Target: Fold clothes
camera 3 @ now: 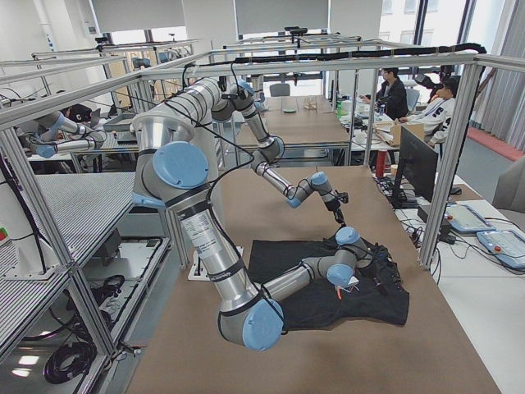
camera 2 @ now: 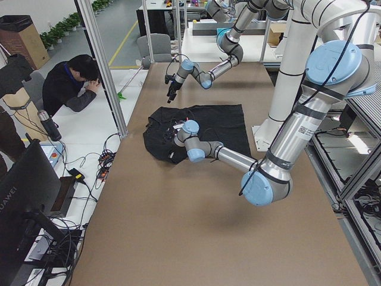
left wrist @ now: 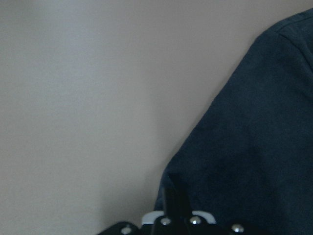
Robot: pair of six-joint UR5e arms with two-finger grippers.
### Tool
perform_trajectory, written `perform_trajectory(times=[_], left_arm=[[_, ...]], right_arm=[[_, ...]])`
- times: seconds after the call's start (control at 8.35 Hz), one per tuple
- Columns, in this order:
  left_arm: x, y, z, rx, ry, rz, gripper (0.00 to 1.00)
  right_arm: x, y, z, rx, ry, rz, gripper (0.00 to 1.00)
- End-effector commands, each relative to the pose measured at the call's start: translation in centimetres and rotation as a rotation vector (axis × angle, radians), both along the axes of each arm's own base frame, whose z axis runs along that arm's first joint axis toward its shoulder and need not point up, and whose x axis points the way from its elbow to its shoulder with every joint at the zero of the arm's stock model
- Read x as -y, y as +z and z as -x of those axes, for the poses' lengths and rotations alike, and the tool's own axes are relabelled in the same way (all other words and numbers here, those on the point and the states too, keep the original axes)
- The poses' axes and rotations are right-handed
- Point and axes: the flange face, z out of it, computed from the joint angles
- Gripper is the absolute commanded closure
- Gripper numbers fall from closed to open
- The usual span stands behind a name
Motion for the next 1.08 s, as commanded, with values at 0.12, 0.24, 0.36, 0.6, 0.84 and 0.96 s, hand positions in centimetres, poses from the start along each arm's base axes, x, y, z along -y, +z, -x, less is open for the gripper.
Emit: perform_trajectory(times=[0.12,0.24,0.36,0.6,0.84,0.96], left_arm=[[-1.1,-13.7,-4.4,-0.041,-0.045,0.160,1.00],[1.2,-16.8,-6.8,-0.038,-0.087,0.169,1.00],[3.1,-19.2,-8.9,-0.036,-0.108,0.195,1.00],[4.1,-22.5,-13.3,-0.042,-0.187,0.233,1.00],[3.2,-23.0,-15.5,-0.029,-0.212,0.220,1.00],[3.1,-23.0,-15.6,-0.029,-0.211,0.220,1.00]], right_arm=[[-0.3,1.1,-0.2,-0.007,-0.005,0.001,0.06],[-1.0,1.1,-0.7,-0.004,-0.005,-0.004,0.06],[-1.4,1.6,-1.0,-0.005,-0.005,-0.003,0.06],[-1.7,1.6,-0.7,0.000,-0.005,0.001,0.06],[-1.6,1.7,-0.6,-0.008,-0.009,-0.001,0.06],[-1.6,1.8,-0.6,-0.012,-0.008,-0.001,0.06]])
